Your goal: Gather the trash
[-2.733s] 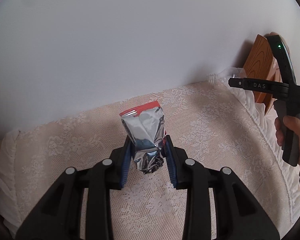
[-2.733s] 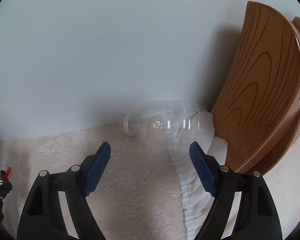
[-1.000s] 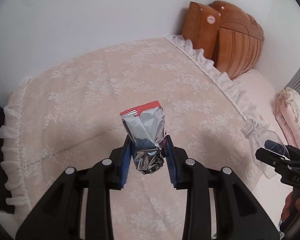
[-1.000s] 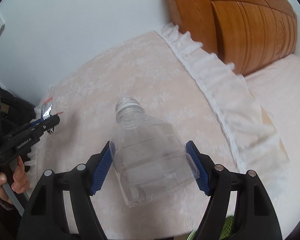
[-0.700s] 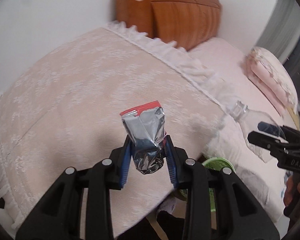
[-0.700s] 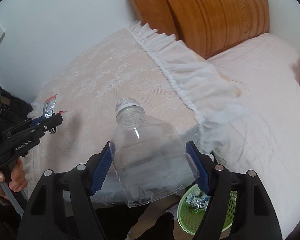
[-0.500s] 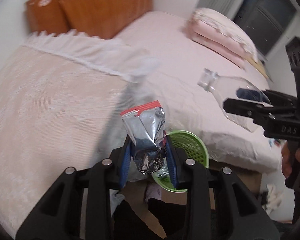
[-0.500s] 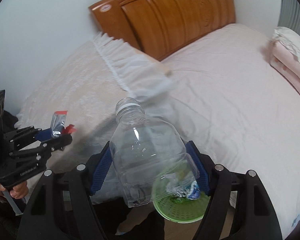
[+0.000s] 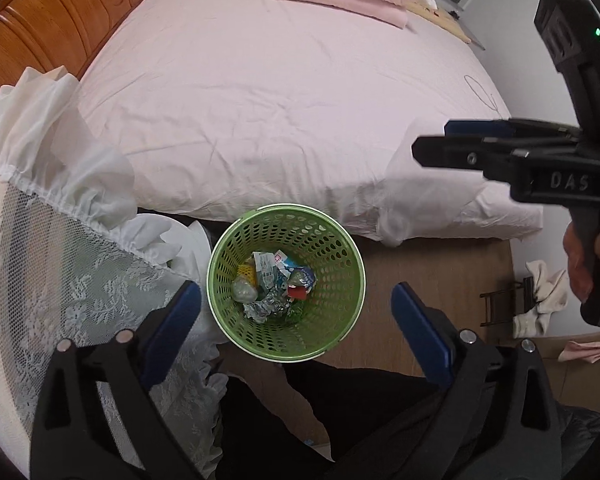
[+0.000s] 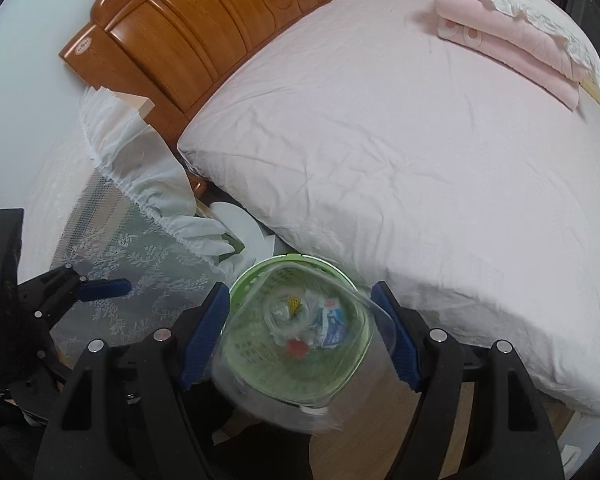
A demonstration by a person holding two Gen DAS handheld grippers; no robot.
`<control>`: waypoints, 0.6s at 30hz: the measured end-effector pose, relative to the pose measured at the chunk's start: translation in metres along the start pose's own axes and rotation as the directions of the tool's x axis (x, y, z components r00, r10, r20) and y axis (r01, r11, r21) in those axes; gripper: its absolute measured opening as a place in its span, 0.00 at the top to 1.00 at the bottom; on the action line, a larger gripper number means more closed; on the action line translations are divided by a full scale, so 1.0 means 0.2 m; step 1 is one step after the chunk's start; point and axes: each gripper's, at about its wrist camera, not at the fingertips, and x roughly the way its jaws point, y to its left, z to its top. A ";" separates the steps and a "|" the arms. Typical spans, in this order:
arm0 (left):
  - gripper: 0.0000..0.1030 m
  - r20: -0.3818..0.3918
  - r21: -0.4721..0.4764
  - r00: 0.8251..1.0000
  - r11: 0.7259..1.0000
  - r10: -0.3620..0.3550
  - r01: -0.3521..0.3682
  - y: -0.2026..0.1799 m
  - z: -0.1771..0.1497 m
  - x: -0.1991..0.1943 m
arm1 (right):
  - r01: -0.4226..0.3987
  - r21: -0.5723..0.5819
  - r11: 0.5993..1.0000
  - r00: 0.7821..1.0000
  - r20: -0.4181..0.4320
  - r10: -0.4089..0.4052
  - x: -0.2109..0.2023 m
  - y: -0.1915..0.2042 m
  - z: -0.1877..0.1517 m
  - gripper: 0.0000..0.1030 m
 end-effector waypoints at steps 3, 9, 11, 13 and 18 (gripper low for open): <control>0.09 0.031 -0.051 0.999 0.998 0.037 -0.035 0.05 0.00 -0.07 | -0.021 -0.003 1.000 0.999 -0.032 0.021 0.08 -0.03 0.00 0.29; 0.09 0.083 -0.154 0.989 0.982 0.119 -0.105 0.19 -0.03 -0.24 | -0.069 -0.024 0.997 0.994 -0.090 0.066 0.23 0.06 0.00 0.29; 0.09 0.096 -0.183 0.983 0.974 0.155 -0.135 0.23 -0.06 -0.29 | -0.074 -0.038 0.997 0.993 -0.097 0.070 0.24 0.10 0.01 0.29; 0.09 0.109 -0.208 0.979 0.967 0.172 -0.146 0.27 -0.08 -0.33 | -0.060 -0.061 0.996 0.995 -0.089 0.054 0.23 0.14 0.03 0.25; 0.08 0.131 -0.272 0.970 0.948 0.205 -0.164 0.34 -0.11 -0.40 | 0.022 -0.128 0.991 0.997 -0.071 -0.031 0.19 0.26 0.07 0.02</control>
